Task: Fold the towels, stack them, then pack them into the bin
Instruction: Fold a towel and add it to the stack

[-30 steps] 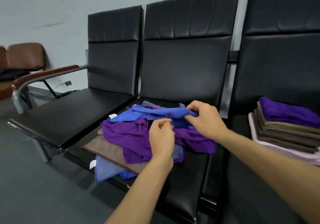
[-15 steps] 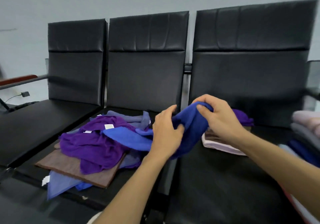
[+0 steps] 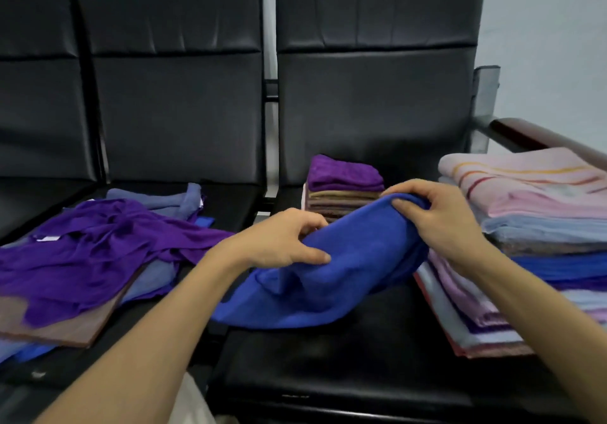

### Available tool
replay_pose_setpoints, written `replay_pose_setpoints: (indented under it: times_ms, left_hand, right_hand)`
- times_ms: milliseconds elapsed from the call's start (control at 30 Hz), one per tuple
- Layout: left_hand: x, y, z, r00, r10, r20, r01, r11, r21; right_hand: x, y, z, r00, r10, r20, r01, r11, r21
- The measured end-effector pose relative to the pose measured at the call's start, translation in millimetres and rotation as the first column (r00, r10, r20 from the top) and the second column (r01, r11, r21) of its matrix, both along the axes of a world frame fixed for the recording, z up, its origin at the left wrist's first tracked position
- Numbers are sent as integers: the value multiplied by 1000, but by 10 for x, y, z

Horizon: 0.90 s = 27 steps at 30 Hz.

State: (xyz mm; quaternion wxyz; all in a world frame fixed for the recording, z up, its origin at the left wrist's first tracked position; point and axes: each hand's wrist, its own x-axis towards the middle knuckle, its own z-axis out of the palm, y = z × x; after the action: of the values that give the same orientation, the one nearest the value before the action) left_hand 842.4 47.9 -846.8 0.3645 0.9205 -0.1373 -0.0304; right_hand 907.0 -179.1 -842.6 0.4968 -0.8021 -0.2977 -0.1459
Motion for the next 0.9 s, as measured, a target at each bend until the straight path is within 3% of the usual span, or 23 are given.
replay_pose_setpoints:
  times_ms: [100,200,400,500,567,633,700,733,833,900]
  left_hand:
    - [-35,101,-31,999,-8,-38,16,976,216]
    - [-66,290,-23,995,95,-5,-88,941,327]
    - [-145,711,-47,967,256,19,-248,914,320]
    - [-167,792,-56,937,328,118,-347,911,223]
    - [-174,816,-56,888,417,194,-449,875,178]
    - [-137,875,-82,798,552,243,-588,801,111]
    - [-102,890,-93,687,680,258,-705,709,8]
    - [-75,854,-93,654,722,227,-728,682,-72]
    - [10,639,-86,658,751,-58,-679,558,-478]
    - [91,534,-70,656,745,-121,-605,423,-674]
  right_hand:
    - [-8,-89,45,995,-70,66,70,998,6]
    - [-88,-147,69,984,-137,112,134,990,31]
    - [-134,-233,140,988,-122,97,127,991,-43]
    - [-154,-248,168,998,-55,24,60,965,-254]
    - [-223,-252,225,991,3,-136,-53,927,-371]
    - [-269,-258,247,968,48,-245,-184,801,-570]
    - [-258,-187,184,977,46,-208,-187,648,-738]
    - [-233,-125,129,986,26,-167,-147,621,-770]
    - [-92,53,-54,993,-100,-59,21,654,-756]
    - [13,118,-150,978,-209,14,174,773,-610]
